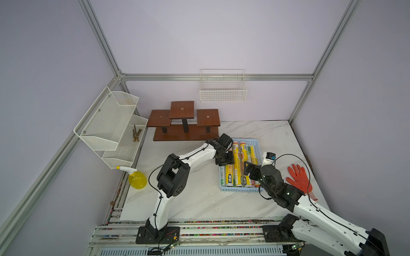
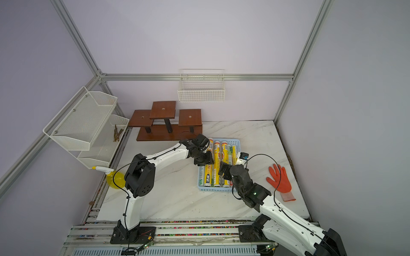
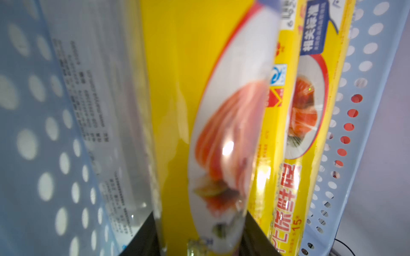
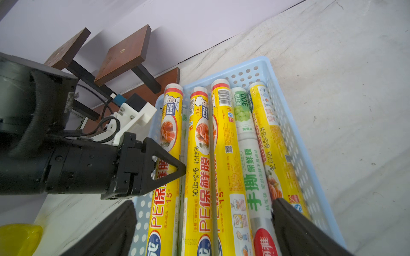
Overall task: Put the plastic wrap into the basket
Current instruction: Place the plastic wrap in the basket.
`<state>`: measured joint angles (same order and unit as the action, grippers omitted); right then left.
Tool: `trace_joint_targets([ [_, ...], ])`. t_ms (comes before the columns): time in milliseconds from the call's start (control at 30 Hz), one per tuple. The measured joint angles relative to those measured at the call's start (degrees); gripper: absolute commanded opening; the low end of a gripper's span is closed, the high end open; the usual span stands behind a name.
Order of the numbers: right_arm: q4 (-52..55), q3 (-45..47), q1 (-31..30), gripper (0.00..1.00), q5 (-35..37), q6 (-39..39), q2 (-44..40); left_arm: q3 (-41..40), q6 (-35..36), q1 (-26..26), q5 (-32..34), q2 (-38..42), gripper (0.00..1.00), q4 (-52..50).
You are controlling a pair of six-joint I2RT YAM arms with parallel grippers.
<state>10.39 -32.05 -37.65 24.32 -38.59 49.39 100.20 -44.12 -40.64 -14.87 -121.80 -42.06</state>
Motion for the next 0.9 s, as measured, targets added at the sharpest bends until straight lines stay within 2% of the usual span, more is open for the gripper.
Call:
trace_joint_targets([
  [100, 0.00, 0.00, 0.13, 0.99, 0.00, 0.00, 0.00, 0.09, -0.13, -0.02, 0.00, -0.02, 0.53, -0.07],
  [433, 0.00, 0.00, 0.28, 0.99, 0.02, 0.00, -0.02, 0.31, -0.87, -0.61, 1.62, 0.07, 0.45, -0.87],
  [600, 0.46, 0.00, 0.42, 0.99, 0.44, 0.35, -0.31, 0.28, -1.77, -1.31, 3.15, 0.46, 0.58, -1.07],
  [700, 1.01, 0.00, 1.18, 0.99, 0.98, 1.33, -0.90, 0.22, -1.84, -1.68, 3.87, 0.96, 0.62, -1.57],
  [900, 2.29, -0.72, 6.69, 0.99, 0.59, 3.67, -1.55, 0.09, -1.57, -1.81, 5.49, 3.63, 0.64, -2.23],
])
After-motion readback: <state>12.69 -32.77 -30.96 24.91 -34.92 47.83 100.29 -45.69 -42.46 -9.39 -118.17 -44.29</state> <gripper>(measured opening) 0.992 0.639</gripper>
